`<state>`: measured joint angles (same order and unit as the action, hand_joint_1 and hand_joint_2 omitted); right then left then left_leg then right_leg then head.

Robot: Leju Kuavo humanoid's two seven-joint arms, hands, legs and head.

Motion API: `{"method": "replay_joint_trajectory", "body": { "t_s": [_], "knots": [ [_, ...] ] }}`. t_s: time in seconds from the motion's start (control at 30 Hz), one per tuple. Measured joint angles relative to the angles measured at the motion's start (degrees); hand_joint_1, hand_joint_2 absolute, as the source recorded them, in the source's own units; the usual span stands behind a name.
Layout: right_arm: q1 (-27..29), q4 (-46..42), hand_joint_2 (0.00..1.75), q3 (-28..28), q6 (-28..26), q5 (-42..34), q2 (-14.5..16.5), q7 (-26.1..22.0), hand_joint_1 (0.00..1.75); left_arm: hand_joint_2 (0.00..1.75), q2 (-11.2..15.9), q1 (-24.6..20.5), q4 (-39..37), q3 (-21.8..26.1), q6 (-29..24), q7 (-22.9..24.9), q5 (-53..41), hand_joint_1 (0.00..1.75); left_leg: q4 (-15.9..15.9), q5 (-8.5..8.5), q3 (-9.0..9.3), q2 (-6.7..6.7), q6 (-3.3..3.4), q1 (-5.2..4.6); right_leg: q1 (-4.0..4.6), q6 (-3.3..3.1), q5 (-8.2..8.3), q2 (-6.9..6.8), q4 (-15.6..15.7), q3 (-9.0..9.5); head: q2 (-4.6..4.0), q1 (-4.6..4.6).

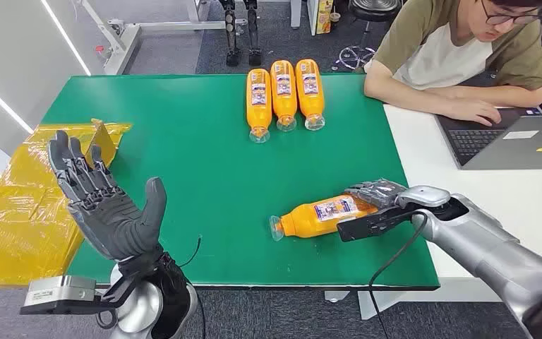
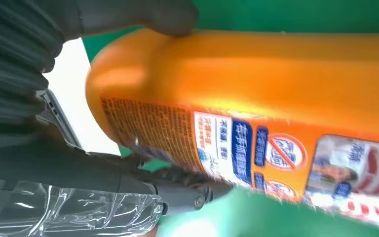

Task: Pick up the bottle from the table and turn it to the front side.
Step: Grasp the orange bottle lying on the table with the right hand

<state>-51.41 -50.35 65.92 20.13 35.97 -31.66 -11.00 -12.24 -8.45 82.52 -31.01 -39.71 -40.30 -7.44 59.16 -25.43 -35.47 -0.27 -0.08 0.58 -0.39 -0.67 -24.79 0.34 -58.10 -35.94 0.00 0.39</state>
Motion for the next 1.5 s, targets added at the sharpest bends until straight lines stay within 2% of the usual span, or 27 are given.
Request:
{"method": "replay_joint_trajectory", "body": {
  "t_s": [0.07,0.2,0.5,0.67,0.87,1.07,1.17,1.3,1.5],
  "knots": [
    [0.3,0.0,1.75,0.1,-1.5,0.1,0.0,0.0,1.75,1.75,0.0,0.3,0.2,0.0,0.0,0.0,-0.2,0.0,0.0,0.0,-0.01,0.0,0.0,0.0,0.0,0.0,0.0,0.0,0.0,0.0,0.0,0.01],
    [1.9,1.1,1.75,0.4,-9.7,0.5,1.0,0.1,1.75,1.75,0.0,1.4,1.0,0.0,0.0,0.0,-1.0,0.0,0.0,-0.03,-0.01,0.02,0.03,0.03,0.0,0.0,0.0,0.01,0.0,0.01,0.0,0.01],
    [7.4,6.4,1.75,-2.6,-31.0,0.4,8.0,0.1,1.75,1.75,0.0,2.5,2.0,0.0,0.5,0.0,0.8,0.0,-0.1,0.01,0.01,-0.02,-0.02,0.06,0.03,-0.01,-0.01,-0.02,0.0,0.0,0.0,0.0],
    [14.0,7.0,1.75,-10.3,-46.6,-0.3,13.7,-1.0,1.75,1.75,0.1,2.8,1.8,0.0,3.7,0.0,2.3,0.0,-0.1,0.0,-0.02,-0.06,-0.05,0.06,0.06,-0.03,-0.04,-0.04,0.0,-0.02,-0.01,0.0],
    [22.5,1.5,1.75,-22.7,-57.1,2.0,19.0,-7.2,1.75,1.75,-0.7,2.7,-1.2,0.4,9.2,0.0,3.2,0.0,-0.1,-0.03,-0.09,-0.12,-0.05,0.05,0.05,0.0,-0.11,-0.1,0.0,-0.06,0.0,0.0],
    [28.9,-5.1,1.75,-36.4,-58.6,5.9,24.5,-18.5,1.75,1.75,-2.2,0.9,-9.0,0.9,17.2,0.0,3.4,0.0,-0.1,-0.03,-0.08,-0.09,-0.05,0.03,0.03,0.07,-0.15,-0.06,0.0,-0.06,0.0,0.0],
    [29.8,-6.0,1.75,-40.5,-58.6,5.5,27.1,-22.0,1.75,1.75,-2.5,-0.2,-12.8,0.9,19.5,0.1,3.5,0.0,-0.1,-0.03,-0.04,-0.01,-0.05,0.03,0.03,0.06,-0.14,0.01,0.0,-0.06,0.0,-0.02],
    [29.3,-5.3,1.75,-42.5,-58.6,3.7,29.3,-25.0,1.75,1.75,-2.8,-1.8,-17.3,0.9,22.8,0.1,3.6,0.0,-0.1,-0.03,-0.03,0.01,-0.06,0.04,0.03,0.02,-0.11,0.02,0.0,-0.06,-0.01,-0.02],
    [26.7,-1.4,1.75,-41.4,-58.5,-1.3,31.0,-26.3,1.75,1.75,-3.8,-4.9,-24.4,0.9,26.3,0.1,3.2,0.0,-0.1,-0.02,-0.02,0.03,-0.06,0.04,0.03,-0.01,-0.09,0.03,0.0,-0.07,0.0,-0.01]
  ]
}}
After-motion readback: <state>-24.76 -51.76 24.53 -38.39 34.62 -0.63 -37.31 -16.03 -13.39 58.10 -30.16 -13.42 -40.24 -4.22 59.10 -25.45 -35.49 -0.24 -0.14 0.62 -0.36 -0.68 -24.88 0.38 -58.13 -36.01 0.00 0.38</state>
